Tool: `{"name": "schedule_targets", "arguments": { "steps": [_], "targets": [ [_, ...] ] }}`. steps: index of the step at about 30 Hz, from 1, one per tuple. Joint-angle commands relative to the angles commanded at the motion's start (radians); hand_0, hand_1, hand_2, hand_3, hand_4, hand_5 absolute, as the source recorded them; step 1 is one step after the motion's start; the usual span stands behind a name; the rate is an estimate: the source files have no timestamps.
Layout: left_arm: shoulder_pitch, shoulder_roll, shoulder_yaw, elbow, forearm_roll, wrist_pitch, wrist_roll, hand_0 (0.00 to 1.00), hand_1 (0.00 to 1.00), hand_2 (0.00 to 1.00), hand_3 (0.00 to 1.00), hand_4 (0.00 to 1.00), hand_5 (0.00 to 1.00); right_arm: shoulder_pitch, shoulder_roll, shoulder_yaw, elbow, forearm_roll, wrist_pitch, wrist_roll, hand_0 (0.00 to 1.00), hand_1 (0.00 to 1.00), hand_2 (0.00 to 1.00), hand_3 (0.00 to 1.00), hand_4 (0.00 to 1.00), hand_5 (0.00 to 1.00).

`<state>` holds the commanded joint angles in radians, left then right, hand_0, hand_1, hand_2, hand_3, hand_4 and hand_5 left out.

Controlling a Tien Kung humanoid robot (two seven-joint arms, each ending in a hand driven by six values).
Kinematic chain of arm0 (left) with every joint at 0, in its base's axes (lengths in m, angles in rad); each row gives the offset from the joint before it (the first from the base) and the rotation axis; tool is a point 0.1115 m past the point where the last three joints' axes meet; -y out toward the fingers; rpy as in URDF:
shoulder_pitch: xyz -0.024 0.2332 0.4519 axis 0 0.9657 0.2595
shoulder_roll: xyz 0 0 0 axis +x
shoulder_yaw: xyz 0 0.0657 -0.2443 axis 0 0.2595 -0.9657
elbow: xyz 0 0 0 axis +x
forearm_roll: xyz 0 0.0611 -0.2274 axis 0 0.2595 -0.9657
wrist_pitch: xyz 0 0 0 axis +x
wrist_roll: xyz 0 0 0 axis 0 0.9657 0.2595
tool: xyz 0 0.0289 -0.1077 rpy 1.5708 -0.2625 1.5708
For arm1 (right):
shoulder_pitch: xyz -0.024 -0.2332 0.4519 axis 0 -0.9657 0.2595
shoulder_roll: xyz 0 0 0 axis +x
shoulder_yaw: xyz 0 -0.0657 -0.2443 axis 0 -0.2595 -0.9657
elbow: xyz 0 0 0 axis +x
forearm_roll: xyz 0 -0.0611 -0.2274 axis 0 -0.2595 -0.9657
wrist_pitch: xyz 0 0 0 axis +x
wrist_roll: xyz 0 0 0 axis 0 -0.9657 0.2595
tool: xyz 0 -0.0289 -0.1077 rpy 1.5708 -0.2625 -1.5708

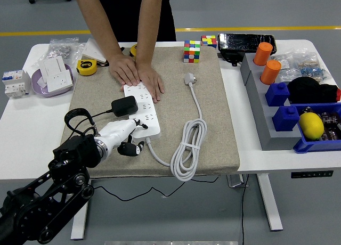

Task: Pick up the plug,place it near the board,insert it into the board,press the button

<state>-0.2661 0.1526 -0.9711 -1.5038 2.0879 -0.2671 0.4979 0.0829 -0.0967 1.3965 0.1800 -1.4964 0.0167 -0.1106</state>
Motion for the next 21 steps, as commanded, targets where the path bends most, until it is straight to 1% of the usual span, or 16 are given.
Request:
{"name": "schedule_targets", "arguments": {
  "steps": [5, 21],
  "targets": [
    [0.000, -0.001, 0.007, 0.007, 0.011, 0.003, 0.000, 0.176, 0.042, 0.154, 0.809, 0.498, 0.178, 0.001, -0.001, 0.001, 0.000, -0.001, 0.000, 0.000, 0.818, 0.747, 0.742, 0.757, 0.998, 0.805],
    [0.000, 0.002, 0.008, 0.015, 0.032, -0.024, 0.019, 0.178, 0.043, 0.154, 0.796, 0.496, 0.178, 0.003, 0.000, 0.001, 0.000, 0.004, -0.001, 0.001, 0.818, 0.747, 0.742, 0.757, 0.998, 0.806]
  ]
}}
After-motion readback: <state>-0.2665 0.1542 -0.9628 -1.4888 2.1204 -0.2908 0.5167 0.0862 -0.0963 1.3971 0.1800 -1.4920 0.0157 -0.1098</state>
